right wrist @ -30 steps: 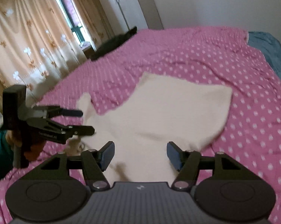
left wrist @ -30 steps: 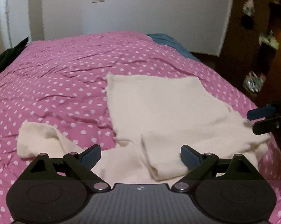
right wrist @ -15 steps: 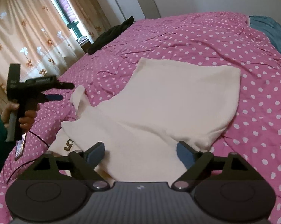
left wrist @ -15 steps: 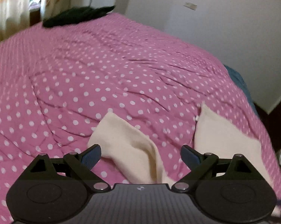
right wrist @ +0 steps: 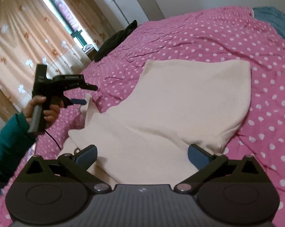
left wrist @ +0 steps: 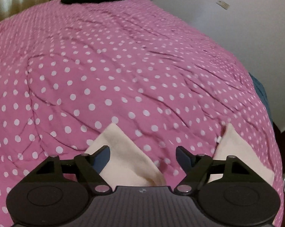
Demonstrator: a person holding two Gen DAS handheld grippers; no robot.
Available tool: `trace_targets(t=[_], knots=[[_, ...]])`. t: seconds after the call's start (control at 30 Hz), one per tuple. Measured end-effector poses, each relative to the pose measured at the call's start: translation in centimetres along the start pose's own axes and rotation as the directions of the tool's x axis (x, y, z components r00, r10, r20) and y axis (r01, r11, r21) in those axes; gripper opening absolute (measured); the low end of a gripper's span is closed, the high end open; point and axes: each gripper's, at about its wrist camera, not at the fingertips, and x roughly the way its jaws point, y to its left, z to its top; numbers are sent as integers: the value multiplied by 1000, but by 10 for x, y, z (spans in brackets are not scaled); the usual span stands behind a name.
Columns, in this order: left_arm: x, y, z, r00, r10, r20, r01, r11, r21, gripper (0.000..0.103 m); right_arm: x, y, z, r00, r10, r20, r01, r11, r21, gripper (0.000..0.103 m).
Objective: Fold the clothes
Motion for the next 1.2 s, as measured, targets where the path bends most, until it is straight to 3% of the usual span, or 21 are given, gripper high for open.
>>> trace_targets(t=[0.1,0.2,0.3,0.37,0.47,0.6,0.7,0.8,0.83,0.9,1.03,1.2], knots=[[6,4,2,1000,4,-15,-4,1000,-27,69,1,-5,1,1000,18,2,-18,999,33,103],[10,7,2,1000,25,-15,-26,999,-36,52,3,-2,-1,1000,6,0,-6,1000,21,103],[11,17,1,1000,29,-12,-30,997,-64,34,5,1,-3,1000,-5,-6,5,1000,10,103],[8,23,1,1000,20,-5,-21,997,-79,13,6,0,-2,1000,-2,-20,2,1000,4,103],[-2,30,1,1000,-15,17,17,995,-94,5,4,-3,1,1000,11,-17,-11,1000,27,103],[-28,26,4,991,-104,80,110,991,-74,4,-6,-1,3,999,13,31,-14,999,38,103],[-56,13,9,966,-208,155,212,977,-12,4,-16,4,5,998,2,67,-4,1000,23,103],[-83,-10,12,924,-313,217,306,950,68,4,-26,8,7,995,-5,98,3,1000,16,103],[-91,-18,13,908,-352,228,337,936,99,4,-29,8,7,994,-4,109,2,1000,17,103],[-103,-35,13,894,-387,227,355,920,167,4,-35,9,8,991,-4,132,1,1000,19,103],[-90,-51,7,946,-282,157,253,950,182,6,-41,8,5,988,10,151,-14,1000,28,103],[-51,-36,3,984,-140,107,128,986,107,14,-36,6,2,990,23,139,-28,999,30,103]])
